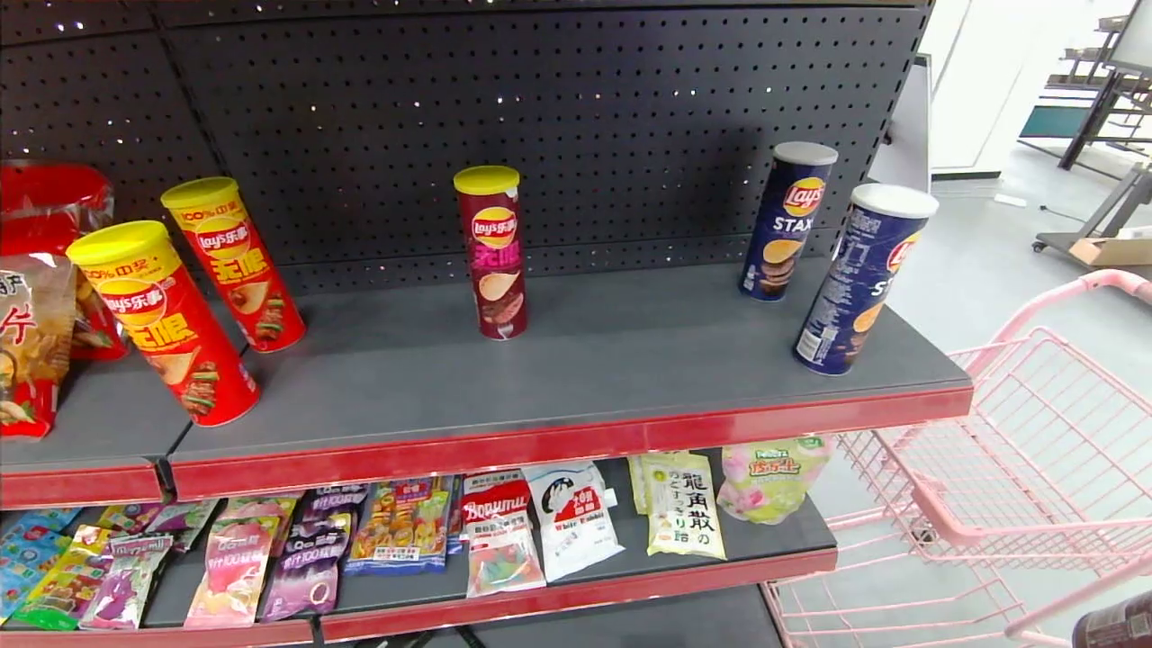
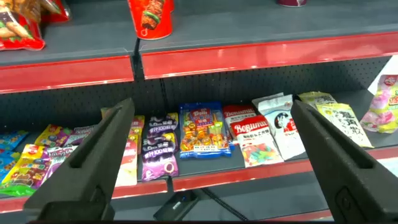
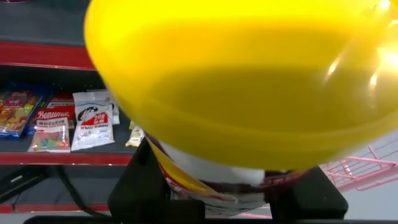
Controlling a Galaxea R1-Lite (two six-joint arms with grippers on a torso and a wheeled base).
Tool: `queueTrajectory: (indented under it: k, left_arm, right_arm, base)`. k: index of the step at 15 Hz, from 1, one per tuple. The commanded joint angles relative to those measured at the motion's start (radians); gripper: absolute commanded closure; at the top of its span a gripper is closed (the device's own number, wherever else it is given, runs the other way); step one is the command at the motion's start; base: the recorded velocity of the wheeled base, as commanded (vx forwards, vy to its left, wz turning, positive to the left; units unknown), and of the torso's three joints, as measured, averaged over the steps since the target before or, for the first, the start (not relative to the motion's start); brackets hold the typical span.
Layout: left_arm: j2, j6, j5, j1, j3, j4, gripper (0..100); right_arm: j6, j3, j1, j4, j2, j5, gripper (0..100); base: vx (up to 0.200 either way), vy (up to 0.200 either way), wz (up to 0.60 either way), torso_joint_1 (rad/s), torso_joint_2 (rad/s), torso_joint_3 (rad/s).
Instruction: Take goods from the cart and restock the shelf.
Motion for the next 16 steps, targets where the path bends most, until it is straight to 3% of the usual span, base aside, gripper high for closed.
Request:
queueTrajectory:
  k: [1,7,13,16]
  left_arm:
    - [0.001,0.0,0.0,0.0,0.0,0.0,0]
    - [0.001,-0.001,0.0,0.0,0.0,0.0,0]
    - [0.001,0.0,0.002,0.0,0.0,0.0,0]
    - [0.001,-0.001,0.002,0.0,0.0,0.0,0]
  right_arm:
    - [0.0,0.013,0.0,0.001,-0.013,0.001,100]
    - [0.0,0.017,0.0,0.001,-0.011,0.002,100]
    - [0.0,0.023,0.0,0.001,-0.01,0.002,100]
    - [0.0,0.026,0.0,0.001,-0.013,0.002,100]
  base:
    - [0.0,0.0,0.0,0.0,0.0,0.0]
    - [0.2,0.0,0.0,0.002,0.0,0.002]
    - [0.0,0.0,0.0,0.0,0.0,0.0]
    - [0.0,0.2,0.0,0.002,0.0,0.002]
